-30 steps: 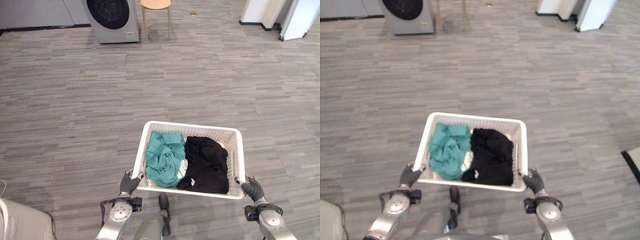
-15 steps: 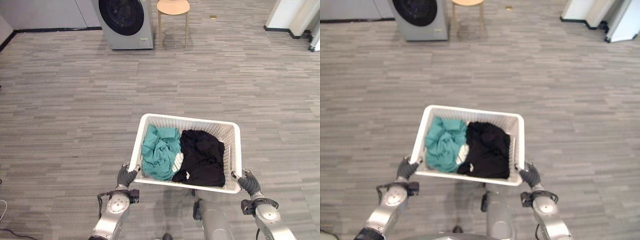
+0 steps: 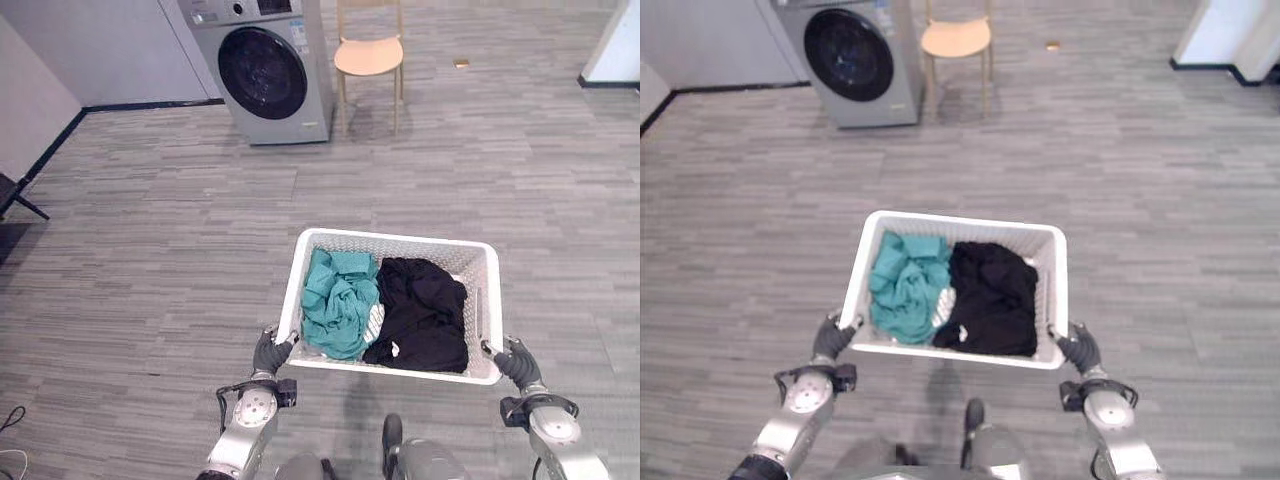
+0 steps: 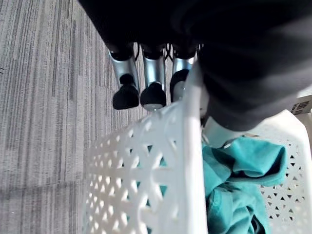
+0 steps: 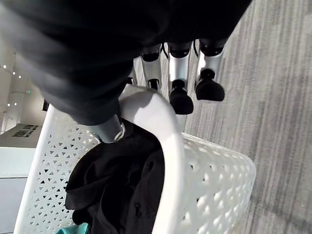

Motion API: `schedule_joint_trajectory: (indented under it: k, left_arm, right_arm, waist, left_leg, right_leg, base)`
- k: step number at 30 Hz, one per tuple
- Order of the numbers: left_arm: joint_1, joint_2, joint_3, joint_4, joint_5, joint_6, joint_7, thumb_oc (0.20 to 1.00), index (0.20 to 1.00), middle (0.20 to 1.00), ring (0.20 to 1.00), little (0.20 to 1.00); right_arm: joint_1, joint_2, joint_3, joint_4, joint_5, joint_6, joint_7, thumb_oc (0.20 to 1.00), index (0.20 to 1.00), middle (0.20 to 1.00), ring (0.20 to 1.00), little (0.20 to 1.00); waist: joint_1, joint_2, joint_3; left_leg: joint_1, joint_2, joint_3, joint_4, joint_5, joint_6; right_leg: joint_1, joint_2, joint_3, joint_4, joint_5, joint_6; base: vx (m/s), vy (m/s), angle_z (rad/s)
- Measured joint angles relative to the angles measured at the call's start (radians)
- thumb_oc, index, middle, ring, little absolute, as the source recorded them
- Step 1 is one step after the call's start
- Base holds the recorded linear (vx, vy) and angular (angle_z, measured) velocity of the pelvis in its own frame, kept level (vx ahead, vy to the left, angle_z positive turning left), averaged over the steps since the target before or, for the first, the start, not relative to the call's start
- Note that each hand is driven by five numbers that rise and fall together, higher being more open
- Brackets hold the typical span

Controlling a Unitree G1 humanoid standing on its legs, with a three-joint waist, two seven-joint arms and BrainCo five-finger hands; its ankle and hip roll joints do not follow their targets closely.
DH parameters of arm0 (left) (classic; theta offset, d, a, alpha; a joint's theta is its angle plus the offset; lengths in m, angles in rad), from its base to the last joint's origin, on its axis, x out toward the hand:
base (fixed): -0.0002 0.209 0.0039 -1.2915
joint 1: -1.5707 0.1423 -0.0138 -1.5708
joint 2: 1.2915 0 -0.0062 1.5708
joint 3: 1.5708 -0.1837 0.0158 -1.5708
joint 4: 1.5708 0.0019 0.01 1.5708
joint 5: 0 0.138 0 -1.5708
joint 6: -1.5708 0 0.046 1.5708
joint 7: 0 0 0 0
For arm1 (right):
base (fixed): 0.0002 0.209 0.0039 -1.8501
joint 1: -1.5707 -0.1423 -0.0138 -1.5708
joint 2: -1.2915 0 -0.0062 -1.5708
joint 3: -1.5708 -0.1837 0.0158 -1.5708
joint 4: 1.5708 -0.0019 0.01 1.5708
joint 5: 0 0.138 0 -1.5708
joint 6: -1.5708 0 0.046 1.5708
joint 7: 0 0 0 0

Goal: Grab the laundry basket,head to the washer,open it,put in the laundry and shut it.

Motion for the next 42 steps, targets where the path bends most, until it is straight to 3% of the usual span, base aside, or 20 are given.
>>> schedule_joint_trajectory:
  k: [1, 3, 6, 9, 10, 11, 12, 14, 15, 17, 21, 24, 26, 28, 30, 32, 35, 37, 40, 42]
  left_arm:
    - [0.003, 0.0, 0.0, 0.0, 0.0, 0.001, 0.0, 0.2, 0.2, 0.2, 0.2, 0.2]
    - [0.041, 0.01, 0.005, 0.0, 0.001, 0.003, -0.004, 0.2, 0.2, 0.2, 0.2, 0.2]
    - [0.087, 0.011, 0.012, 0.007, 0.003, 0.019, -0.012, 0.2, 0.2, 0.2, 0.2, 0.2]
    - [0.13, 0.007, 0.022, 0.008, 0.003, 0.034, -0.014, 0.2, 0.2, 0.2, 0.2, 0.2]
    - [0.13, 0.01, 0.026, 0.013, 0.003, 0.038, -0.015, 0.2, 0.2, 0.2, 0.2, 0.2]
    - [0.123, 0.013, 0.029, 0.011, 0.003, 0.041, -0.017, 0.2, 0.2, 0.2, 0.2, 0.2]
    - [0.079, 0.07, 0.013, -0.019, 0.003, 0.041, -0.027, 0.2, 0.2, 0.2, 0.2, 0.2]
    - [0.032, 0.1, 0.013, -0.018, 0.003, 0.041, -0.031, 0.2, 0.2, 0.2, 0.2, 0.2]
    - [0.021, 0.115, 0.015, -0.017, 0.003, 0.041, -0.031, 0.2, 0.2, 0.2, 0.2, 0.2]
    - [0.0, 0.107, 0.011, -0.013, 0.003, 0.031, -0.03, 0.2, 0.2, 0.2, 0.2, 0.2]
    - [0.0, 0.108, 0.043, -0.035, 0.002, 0.009, -0.029, 0.2, 0.2, 0.2, 0.2, 0.2]
    - [0.009, 0.103, 0.042, -0.012, 0.001, 0.013, -0.029, 0.2, 0.2, 0.2, 0.2, 0.2]
    - [0.031, 0.077, 0.045, 0.006, 0.001, 0.014, -0.029, 0.2, 0.2, 0.2, 0.2, 0.2]
    - [0.043, 0.069, 0.043, 0.011, 0.001, 0.015, -0.029, 0.2, 0.2, 0.2, 0.2, 0.2]
    - [0.037, 0.031, 0.042, 0.014, 0.001, 0.02, -0.027, 0.2, 0.2, 0.2, 0.2, 0.2]
    - [0.018, -0.001, 0.022, 0.013, 0.006, 0.02, -0.027, 0.2, 0.2, 0.2, 0.2, 0.2]
    - [-0.005, 0.0, 0.026, 0.01, 0.001, 0.016, -0.026, 0.2, 0.2, 0.2, 0.2, 0.2]
    - [-0.002, 0.0, 0.026, -0.012, -0.002, 0.013, -0.026, 0.2, 0.2, 0.2, 0.2, 0.2]
    - [0.009, 0.0, 0.028, -0.024, -0.002, 0.012, -0.026, 0.2, 0.2, 0.2, 0.2, 0.2]
    - [0.045, 0.009, 0.044, -0.028, -0.002, 0.013, -0.024, 0.2, 0.2, 0.2, 0.2, 0.2]
  right_arm:
    - [0.0, -0.001, 0.003, 0.003, 0.0, 0.001, 0.001, 0.2, 0.2, 0.2, 0.2, 0.2]
    - [0.014, 0.004, 0.031, 0.017, 0.0, 0.001, -0.001, 0.2, 0.2, 0.2, 0.2, 0.2]
    - [0.02, 0.006, 0.059, 0.052, -0.002, 0.005, 0.001, 0.2, 0.2, 0.2, 0.2, 0.2]
    - [0.029, 0.001, 0.079, 0.046, -0.004, 0.019, 0.005, 0.2, 0.2, 0.2, 0.2, 0.2]
    - [0.025, 0.011, 0.084, 0.05, -0.009, 0.022, 0.002, 0.2, 0.2, 0.2, 0.2, 0.2]
    - [0.031, 0.016, 0.088, 0.047, -0.013, 0.026, 0.0, 0.2, 0.2, 0.2, 0.2, 0.2]
    - [0.042, 0.038, 0.083, 0.031, -0.014, 0.028, 0.0, 0.2, 0.2, 0.2, 0.2, 0.2]
    - [0.038, 0.048, 0.086, 0.0, -0.023, 0.027, -0.002, 0.2, 0.2, 0.2, 0.2, 0.2]
    - [0.024, 0.048, 0.087, -0.008, -0.024, 0.027, -0.002, 0.2, 0.2, 0.2, 0.2, 0.2]
    - [0.006, 0.046, 0.071, -0.01, -0.024, 0.027, 0.0, 0.2, 0.2, 0.2, 0.2, 0.2]
    - [-0.036, 0.044, 0.077, -0.009, -0.023, 0.024, 0.0, 0.2, 0.2, 0.2, 0.2, 0.2]
    - [-0.042, 0.044, 0.084, 0.013, -0.023, 0.029, 0.003, 0.2, 0.2, 0.2, 0.2, 0.2]
    - [-0.032, 0.042, 0.089, 0.024, -0.023, 0.032, 0.003, 0.2, 0.2, 0.2, 0.2, 0.2]
    - [-0.032, 0.048, 0.086, 0.042, -0.022, 0.034, 0.006, 0.2, 0.2, 0.2, 0.2, 0.2]
    - [-0.033, 0.042, 0.065, 0.056, -0.022, 0.033, 0.008, 0.2, 0.2, 0.2, 0.2, 0.2]
    - [-0.016, 0.019, 0.027, 0.061, -0.02, 0.034, 0.01, 0.2, 0.2, 0.2, 0.2, 0.2]
    - [-0.059, -0.008, 0.03, 0.042, -0.019, 0.021, 0.019, 0.2, 0.2, 0.2, 0.2, 0.2]
    - [-0.06, -0.011, 0.024, 0.04, -0.019, 0.017, 0.019, 0.2, 0.2, 0.2, 0.2, 0.2]
    - [-0.053, -0.006, 0.021, 0.039, -0.019, 0.017, 0.018, 0.2, 0.2, 0.2, 0.2, 0.2]
    - [-0.051, 0.002, 0.045, 0.039, -0.02, 0.017, 0.02, 0.2, 0.2, 0.2, 0.2, 0.2]
  waist:
    - [0.007, 0.008, 0.0]
    - [0.025, 0.007, -0.009]
    - [0.055, 0.007, -0.009]
    - [0.083, -0.017, -0.012]
    - [0.077, -0.032, -0.012]
    - [0.072, -0.042, -0.023]
    - [0.049, -0.094, -0.037]
    - [0.053, -0.115, -0.039]
    - [0.055, -0.114, -0.037]
    - [0.049, -0.058, -0.012]
    - [0.019, -0.024, -0.006]
    - [0.021, -0.016, -0.002]
    - [0.007, -0.006, -0.003]
    - [0.0, -0.017, -0.013]
    - [-0.008, 0.018, -0.008]
    - [-0.034, 0.027, -0.005]
    - [-0.023, 0.026, -0.006]
    - [-0.012, 0.019, -0.005]
    - [0.024, -0.008, 0.003]
    - [0.041, -0.005, 0.001]
  left_leg:
    - [-0.04, 0.005, -0.002, -0.073, 0.039, 0.006]
    - [-0.1, 0.01, -0.039, -0.25, 0.125, -0.018]
    - [-0.166, -0.005, -0.065, -0.357, 0.164, -0.007]
    - [-0.153, -0.038, -0.013, -0.247, 0.151, 0.059]
    - [-0.138, -0.047, 0.003, -0.193, 0.217, 0.102]
    - [-0.134, -0.044, 0.017, -0.154, 0.246, 0.136]
    - [-0.098, -0.09, 0.035, -0.15, 0.208, 0.16]
    - [-0.04, -0.116, 0.044, -0.172, 0.16, 0.179]
    - [0.004, -0.129, 0.052, -0.2, 0.15, 0.179]
    - [0.16, -0.131, 0.018, -0.298, 0.15, 0.164]
    - [0.26, -0.136, -0.004, -0.357, 0.084, 0.143]
    - [0.328, -0.129, -0.003, -0.357, 0.031, 0.104]
    - [0.4, -0.103, -0.006, -0.357, -0.025, 0.079]
    - [0.463, -0.09, -0.004, -0.357, -0.082, 0.033]
    - [0.489, -0.047, -0.022, -0.336, -0.106, 0.007]
    - [0.509, 0.027, -0.043, -0.182, -0.013, -0.034]
    - [0.338, 0.093, -0.069, 0.206, 0.126, -0.126]
    - [0.221, 0.085, -0.011, 0.302, 0.034, -0.107]
    - [0.139, 0.021, 0.066, 0.132, -0.043, -0.058]
    - [0.052, 0.015, 0.077, -0.096, 0.028, -0.041]
  right_leg:
    - [0.018, 0.018, -0.006, -0.007, 0.009, -0.001]
    - [0.093, 0.058, 0.012, -0.068, -0.036, 0.061]
    - [0.193, 0.092, 0.07, -0.068, -0.113, 0.054]
    - [0.313, 0.058, 0.15, -0.067, -0.183, 0.08]
    - [0.351, 0.045, 0.175, -0.038, -0.201, 0.098]
    - [0.332, 0.024, 0.18, 0.039, -0.214, 0.107]
    - [0.249, -0.033, 0.182, 0.253, -0.206, 0.125]
    - [0.079, -0.097, 0.188, 0.643, -0.187, 0.181]
    - [-0.009, -0.126, 0.185, 0.828, -0.173, 0.204]
    - [-0.132, -0.108, 0.153, 0.87, -0.229, 0.146]
    - [-0.364, -0.108, 0.095, 0.571, -0.228, 0.141]
    - [-0.418, -0.092, 0.054, 0.191, -0.091, 0.144]
    - [-0.437, -0.077, 0.055, 0.069, 0.004, 0.156]
    - [-0.436, -0.077, 0.059, 0.014, 0.005, 0.17]
    - [-0.438, -0.056, 0.058, 0.096, 0.107, 0.17]
    - [-0.384, -0.045, 0.046, 0.268, 0.087, 0.067]
    - [-0.253, -0.021, 0.011, 0.173, 0.043, 0.003]
    - [-0.149, -0.013, 0.013, 0.081, 0.049, 0.007]
    - [-0.037, -0.013, 0.039, -0.034, 0.061, 0.017]
    - [0.018, 0.033, 0.031, -0.049, 0.069, 0.017]
  base:
    - [0.46, -0.029, -0.15]
    - [0.5, 0.003, -0.22]
    - [0.67, 0.063, -0.44]
    - [0.66, 0.117, -0.89]
    - [0.51, 0.123, -0.66]
    - [0.61, 0.199, -0.25]
    - [0.7, 0.237, -0.09]
    - [0.38, 0.145, -0.26]
    - [0.41, 0.127, -0.25]
    - [0.45, 0.107, -0.03]
    - [0.42, 0.001, 0.13]
    - [0.34, -0.042, 0.14]
    - [0.55, -0.122, 0.4]
    - [0.52, -0.153, 0.37]
    - [0.48, -0.182, 0.44]
    - [0.58, -0.354, 0.95]
    - [0.38, -0.227, 0.29]
    - [0.44, -0.118, 0.19]
    - [0.26, -0.034, -0.09]
    - [0.48, 0.002, -0.51]
